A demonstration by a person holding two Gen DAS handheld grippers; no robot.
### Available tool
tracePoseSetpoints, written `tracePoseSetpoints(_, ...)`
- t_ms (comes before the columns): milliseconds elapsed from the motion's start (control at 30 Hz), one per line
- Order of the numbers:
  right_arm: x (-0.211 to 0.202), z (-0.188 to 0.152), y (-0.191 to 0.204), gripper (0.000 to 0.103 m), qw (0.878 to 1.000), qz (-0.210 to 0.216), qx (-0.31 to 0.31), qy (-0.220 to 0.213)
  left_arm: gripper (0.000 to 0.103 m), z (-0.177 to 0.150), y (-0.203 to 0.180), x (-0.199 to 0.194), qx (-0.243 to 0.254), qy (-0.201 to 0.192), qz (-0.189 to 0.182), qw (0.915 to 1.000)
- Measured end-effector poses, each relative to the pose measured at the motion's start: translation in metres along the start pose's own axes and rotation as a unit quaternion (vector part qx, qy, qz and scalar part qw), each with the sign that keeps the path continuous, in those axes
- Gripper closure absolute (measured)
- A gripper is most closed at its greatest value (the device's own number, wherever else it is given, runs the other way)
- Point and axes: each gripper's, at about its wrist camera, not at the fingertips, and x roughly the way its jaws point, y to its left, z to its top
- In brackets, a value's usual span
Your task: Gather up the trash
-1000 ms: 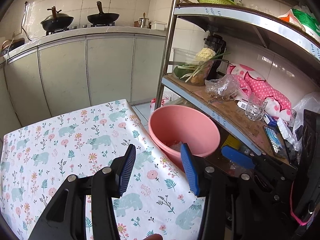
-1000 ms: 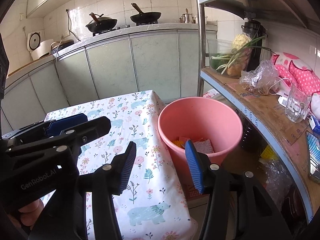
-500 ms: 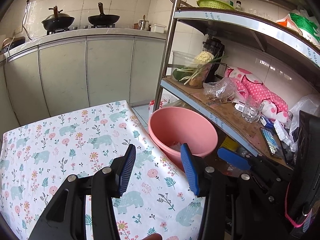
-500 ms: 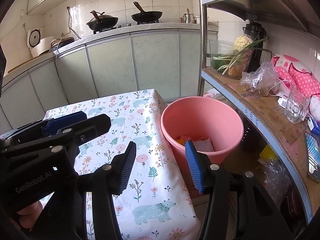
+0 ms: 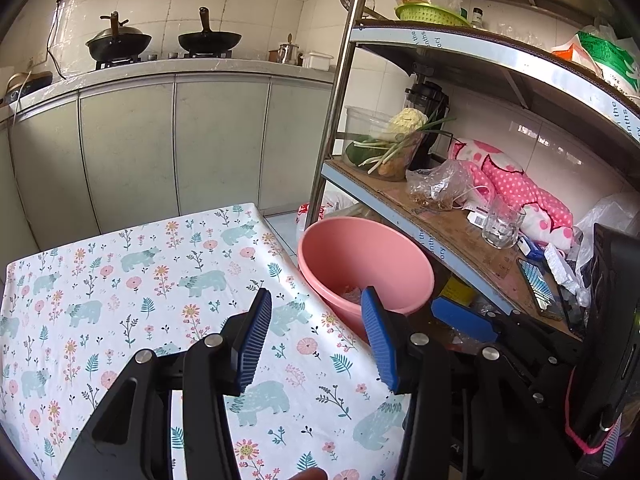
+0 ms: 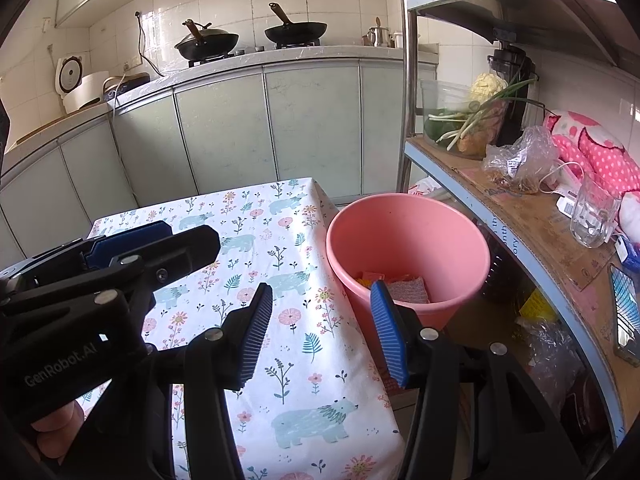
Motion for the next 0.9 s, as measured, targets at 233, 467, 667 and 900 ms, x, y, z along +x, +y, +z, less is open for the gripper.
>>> tracePoseSetpoints(233,-0.0017,0.0009,0.0008,0.051,1.000,-0.003,0.001,-0.003,0.057,0.0002,-0.0014,-0.0025,-0.001,-0.001,-0.002,1.0000)
tracePoseSetpoints(467,-0.0022,0.0013,0.0007,0.051,1.000,-0.003,0.001,-0.004,0.057,0.0020,-0.0038,-0.0057,-0.002,-0.004,-0.003,1.0000)
tracePoseSetpoints(667,-0.0052,0.0021,-0.0003,0.051,1.000,-0.006,0.002,-0.008,0.057,0.0026,-0.0052,-0.0056,-0.003,-0.004,-0.007,1.0000)
tracePoseSetpoints(900,-0.0079,0.0013,-0.0017,0.051,1.000,-0.009,0.008,-0.013,0.057,0.0019,-0.0052,-0.0054,-0.003,-0.004,-0.010,0.9999)
